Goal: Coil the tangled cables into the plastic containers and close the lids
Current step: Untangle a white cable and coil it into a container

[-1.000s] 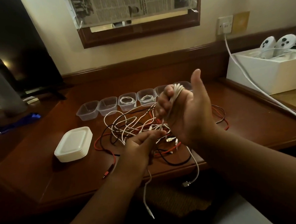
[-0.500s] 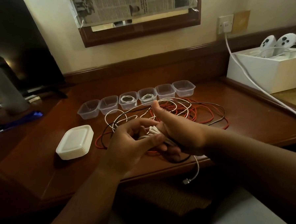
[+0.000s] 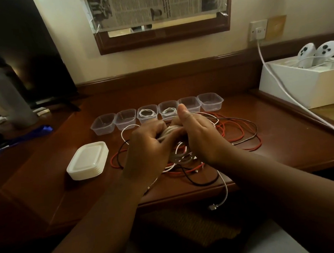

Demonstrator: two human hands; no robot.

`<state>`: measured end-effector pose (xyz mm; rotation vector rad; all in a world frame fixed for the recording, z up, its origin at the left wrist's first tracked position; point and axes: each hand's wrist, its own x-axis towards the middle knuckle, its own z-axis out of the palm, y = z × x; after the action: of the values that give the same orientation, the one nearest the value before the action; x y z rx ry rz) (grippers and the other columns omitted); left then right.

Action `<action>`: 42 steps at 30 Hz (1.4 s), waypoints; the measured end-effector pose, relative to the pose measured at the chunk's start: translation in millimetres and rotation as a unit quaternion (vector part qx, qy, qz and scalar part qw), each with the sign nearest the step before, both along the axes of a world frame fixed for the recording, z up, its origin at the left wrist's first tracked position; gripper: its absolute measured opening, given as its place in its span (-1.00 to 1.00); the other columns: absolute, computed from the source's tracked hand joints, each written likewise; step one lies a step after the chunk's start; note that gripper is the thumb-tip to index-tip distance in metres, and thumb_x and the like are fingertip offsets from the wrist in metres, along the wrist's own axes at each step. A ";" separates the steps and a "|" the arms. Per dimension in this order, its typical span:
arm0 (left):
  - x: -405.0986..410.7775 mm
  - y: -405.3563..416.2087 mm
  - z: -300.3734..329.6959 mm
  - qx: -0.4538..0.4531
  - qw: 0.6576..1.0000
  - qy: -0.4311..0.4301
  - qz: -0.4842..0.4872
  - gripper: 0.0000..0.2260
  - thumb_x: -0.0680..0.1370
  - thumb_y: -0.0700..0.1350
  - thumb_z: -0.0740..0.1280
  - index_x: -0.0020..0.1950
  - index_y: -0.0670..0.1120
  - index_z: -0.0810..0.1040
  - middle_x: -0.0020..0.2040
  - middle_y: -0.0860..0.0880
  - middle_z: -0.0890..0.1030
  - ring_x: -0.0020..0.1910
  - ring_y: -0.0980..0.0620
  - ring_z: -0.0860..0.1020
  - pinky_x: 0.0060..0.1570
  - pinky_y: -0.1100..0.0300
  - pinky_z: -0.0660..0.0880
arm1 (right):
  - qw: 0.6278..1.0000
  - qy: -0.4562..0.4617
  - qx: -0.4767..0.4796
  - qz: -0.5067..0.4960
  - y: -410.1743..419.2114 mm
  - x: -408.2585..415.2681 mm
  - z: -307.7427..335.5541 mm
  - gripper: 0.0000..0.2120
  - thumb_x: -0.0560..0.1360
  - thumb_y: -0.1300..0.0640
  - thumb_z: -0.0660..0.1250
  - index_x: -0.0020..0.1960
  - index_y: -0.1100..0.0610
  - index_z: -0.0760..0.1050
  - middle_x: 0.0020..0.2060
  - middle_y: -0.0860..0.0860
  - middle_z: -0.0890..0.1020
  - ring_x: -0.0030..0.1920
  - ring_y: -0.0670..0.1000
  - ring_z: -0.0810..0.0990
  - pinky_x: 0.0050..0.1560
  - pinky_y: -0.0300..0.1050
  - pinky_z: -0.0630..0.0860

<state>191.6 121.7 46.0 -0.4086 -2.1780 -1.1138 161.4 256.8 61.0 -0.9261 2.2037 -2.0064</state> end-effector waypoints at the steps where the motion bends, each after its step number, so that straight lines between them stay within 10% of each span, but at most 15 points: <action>1: -3.2 -0.1 3.6 0.031 0.999 -0.020 -0.011 -0.49 0.46 0.29 0.34 -0.32 -0.15 0.42 -0.44 0.02 0.40 -0.46 -0.01 0.38 -0.43 0.06 0.39 | 1.000 0.002 -0.004 0.000 -0.8 -1.4 1.2 -0.44 0.63 -0.19 -0.02 -0.34 0.14 0.42 -0.42 0.06 0.44 -0.36 0.07 0.42 -0.24 0.10 0.39; 6: -23.7 0.3 20.5 0.176 0.980 -0.088 -0.034 -0.46 0.44 0.24 0.38 -0.18 -0.29 0.52 -0.40 -0.13 0.54 -0.45 -0.05 0.48 -0.42 0.10 0.47 | 0.997 -0.053 -0.059 -0.014 1.4 -15.2 5.0 -0.69 0.71 0.07 -0.02 -0.14 -0.17 0.34 -0.25 -0.22 0.48 -0.30 -0.50 0.51 -0.25 -0.56 0.43; 12: -52.7 10.3 18.6 0.207 0.971 -0.113 -0.043 -0.67 0.51 0.10 0.37 0.00 -0.17 0.63 -0.21 -0.09 0.67 -0.26 0.01 0.66 -0.28 0.21 0.58 | 0.993 -0.030 -0.073 -0.083 -5.1 -43.5 13.4 -0.55 0.69 -0.07 0.01 -0.11 0.17 0.53 -0.39 0.03 0.62 -0.32 0.00 0.63 -0.29 -0.12 0.56; 16: -76.7 18.0 6.9 0.181 0.977 -0.103 -0.035 -0.84 0.62 -0.05 0.30 0.13 -0.05 0.60 -0.18 0.09 0.68 -0.18 0.19 0.66 -0.25 0.36 0.53 | 0.981 -0.074 -0.118 -0.132 -7.6 -75.6 5.1 -0.52 0.67 -0.12 0.03 -0.10 0.18 0.55 -0.10 0.34 0.63 -0.02 0.33 0.64 0.08 0.30 0.58; 27: -168.0 12.4 -25.5 0.256 0.958 -0.128 0.002 -0.78 0.67 0.00 0.20 0.10 -0.02 0.61 -0.41 0.20 0.57 -0.38 0.26 0.54 -0.35 0.35 0.44 | 0.988 0.047 0.094 -0.114 -12.7 -175.2 -30.2 -0.69 0.66 -0.07 0.02 0.01 0.02 0.48 -0.30 -0.08 0.50 -0.33 -0.18 0.50 -0.30 -0.19 0.44; 31: -195.4 10.0 -46.9 0.356 0.920 -0.167 0.003 -0.80 0.66 -0.04 0.23 0.08 -0.02 0.64 -0.22 0.08 0.65 -0.20 0.12 0.60 -0.16 0.17 0.52 | 0.990 -0.068 0.028 -0.123 -21.2 -200.9 -60.1 -0.63 0.67 -0.12 0.04 -0.04 0.06 0.53 -0.25 0.11 0.58 -0.24 0.11 0.55 -0.20 0.06 0.48; 37: -208.9 -2.2 -64.7 0.429 0.875 -0.217 -0.061 -0.83 0.64 -0.25 0.20 0.09 -0.15 0.59 -0.19 -0.06 0.65 -0.30 0.10 0.60 -0.35 0.29 0.48 | 0.952 -0.252 -0.153 -0.080 -20.6 -223.4 -88.3 -0.61 0.66 -0.12 0.10 -0.07 0.12 0.55 -0.32 0.02 0.64 -0.35 0.00 0.60 -0.41 -0.19 0.45; 42: -211.5 -4.3 -66.7 0.422 0.874 -0.234 -0.047 -0.89 0.56 -0.27 0.33 -0.06 -0.13 0.64 -0.14 -0.10 0.70 -0.17 0.01 0.65 -0.14 0.11 0.58 | 0.929 -0.267 -0.251 -0.050 -16.4 -222.9 -88.4 -0.58 0.66 -0.10 0.09 -0.16 0.16 0.51 -0.42 0.06 0.49 -0.45 0.03 0.44 -0.37 -0.14 0.38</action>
<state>-19.9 117.4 -20.7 0.1787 -1.7840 -2.2417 -61.5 240.4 -27.4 -0.2137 1.5051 -2.5379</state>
